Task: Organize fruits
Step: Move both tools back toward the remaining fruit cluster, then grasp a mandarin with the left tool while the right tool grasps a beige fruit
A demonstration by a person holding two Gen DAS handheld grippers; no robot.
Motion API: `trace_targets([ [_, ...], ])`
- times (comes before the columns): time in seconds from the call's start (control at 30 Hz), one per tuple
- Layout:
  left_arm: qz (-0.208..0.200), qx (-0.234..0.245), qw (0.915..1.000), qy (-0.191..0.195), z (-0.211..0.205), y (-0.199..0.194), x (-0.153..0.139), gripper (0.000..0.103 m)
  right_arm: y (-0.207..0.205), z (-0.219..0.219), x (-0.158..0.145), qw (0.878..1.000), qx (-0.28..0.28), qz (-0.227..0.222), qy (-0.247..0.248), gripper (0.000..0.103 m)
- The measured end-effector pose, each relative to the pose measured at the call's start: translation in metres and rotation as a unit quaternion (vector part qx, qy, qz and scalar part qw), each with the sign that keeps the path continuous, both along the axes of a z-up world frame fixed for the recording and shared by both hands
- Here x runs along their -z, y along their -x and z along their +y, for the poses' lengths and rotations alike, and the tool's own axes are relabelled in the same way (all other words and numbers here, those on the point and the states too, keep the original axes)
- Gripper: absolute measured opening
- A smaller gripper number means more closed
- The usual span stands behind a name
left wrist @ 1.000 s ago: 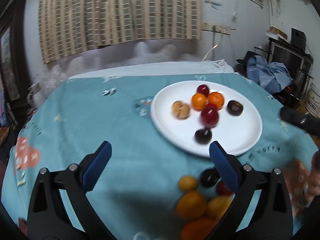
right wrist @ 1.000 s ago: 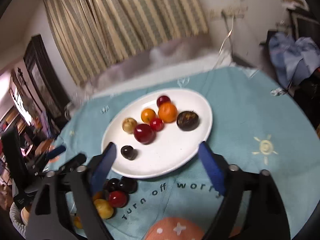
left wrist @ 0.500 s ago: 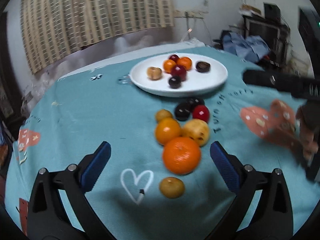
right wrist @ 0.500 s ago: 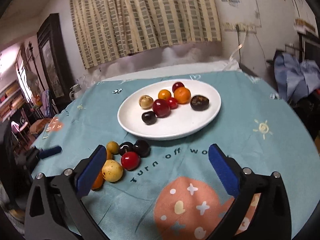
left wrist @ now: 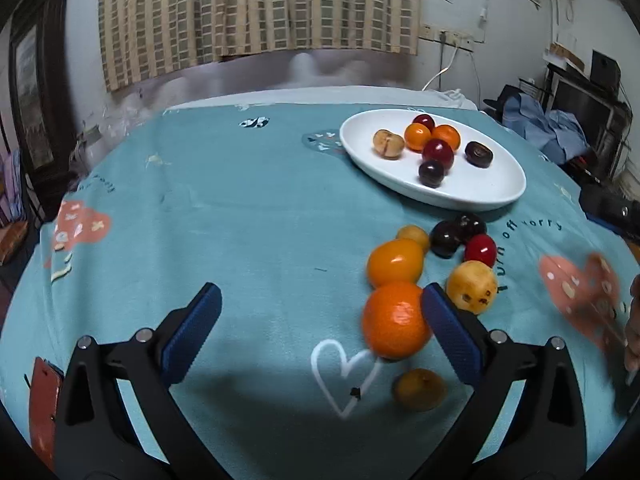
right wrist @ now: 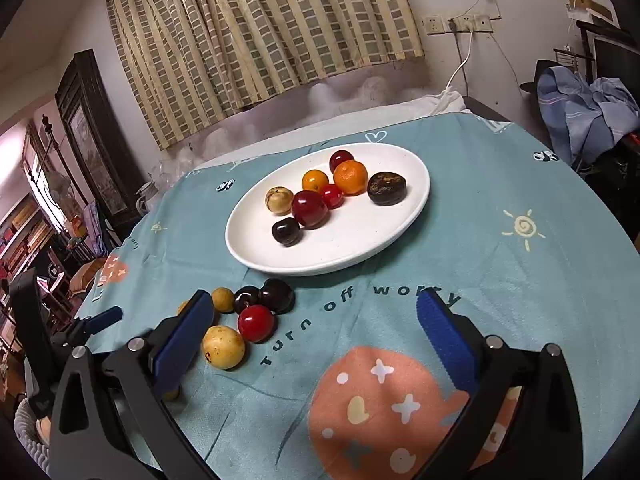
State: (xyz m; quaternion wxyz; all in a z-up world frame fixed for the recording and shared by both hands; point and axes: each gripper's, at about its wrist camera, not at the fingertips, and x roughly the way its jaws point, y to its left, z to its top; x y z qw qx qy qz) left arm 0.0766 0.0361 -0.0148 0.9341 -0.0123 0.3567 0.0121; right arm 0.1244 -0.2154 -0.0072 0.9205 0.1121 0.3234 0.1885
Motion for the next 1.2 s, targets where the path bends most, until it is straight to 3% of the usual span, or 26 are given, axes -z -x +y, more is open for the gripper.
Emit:
trace_targets([
  [0.1, 0.006, 0.040, 0.9992, 0.008, -0.011, 0.001, 0.001, 0.101, -0.001, 0.000, 0.001, 1.000, 0.001, 0.003, 0.000, 0.102],
  [0.2, 0.001, 0.072, 0.9962, -0.050, -0.036, 0.006, 0.005, 0.101, -0.001, 0.000, 0.001, 1.000, 0.000, 0.002, 0.003, 0.102],
  [0.27, 0.012, 0.076, 0.9951, -0.063, -0.042, 0.003, 0.009, 0.101, -0.001, 0.000, 0.000, 1.000, 0.001, 0.002, 0.002, 0.102],
  [0.43, 0.026, 0.052, 0.9982, -0.012, -0.020, -0.004, 0.010, 0.099, -0.001, 0.000, 0.001, 1.000, 0.000, 0.003, 0.004, 0.102],
  [0.53, 0.037, 0.039, 0.9986, -0.002, -0.013, -0.006, 0.014, 0.097, -0.002, 0.001, 0.001, 1.000, -0.002, 0.004, 0.006, 0.102],
  [0.6, 0.041, 0.039, 0.9984, 0.003, -0.012, -0.007, 0.015, 0.091, -0.001, 0.002, 0.001, 1.000, -0.005, 0.002, 0.009, 0.102],
  [0.67, 0.048, 0.038, 0.9981, 0.012, -0.009, -0.010, 0.017, 0.072, -0.002, 0.003, 0.001, 1.000, -0.009, 0.001, 0.014, 0.102],
  [0.77, 0.064, 0.031, 0.9969, 0.032, -0.002, -0.014, 0.023, 0.055, -0.002, 0.006, 0.003, 1.000, -0.016, 0.002, 0.020, 0.102],
  [0.83, 0.075, 0.025, 0.9957, 0.048, 0.004, -0.017, 0.027, 0.049, -0.003, 0.007, 0.004, 1.000, -0.019, 0.002, 0.023, 0.102],
  [1.0, 0.073, 0.021, 0.9958, 0.052, 0.005, -0.017, 0.028, 0.047, 0.002, 0.019, 0.006, 0.998, -0.056, -0.005, 0.029, 0.101],
  [1.07, 0.073, 0.020, 0.9958, 0.053, 0.005, -0.017, 0.028, 0.047, 0.007, 0.033, 0.007, 0.995, -0.089, -0.009, 0.042, 0.094],
  [1.13, 0.073, 0.019, 0.9959, 0.051, 0.004, -0.018, 0.028, 0.047, 0.010, 0.048, 0.013, 0.991, -0.117, -0.003, 0.057, 0.074],
  [1.2, 0.073, 0.019, 0.9960, 0.048, 0.002, -0.018, 0.028, 0.047, 0.010, 0.062, 0.022, 0.988, -0.137, 0.013, 0.077, 0.069],
])
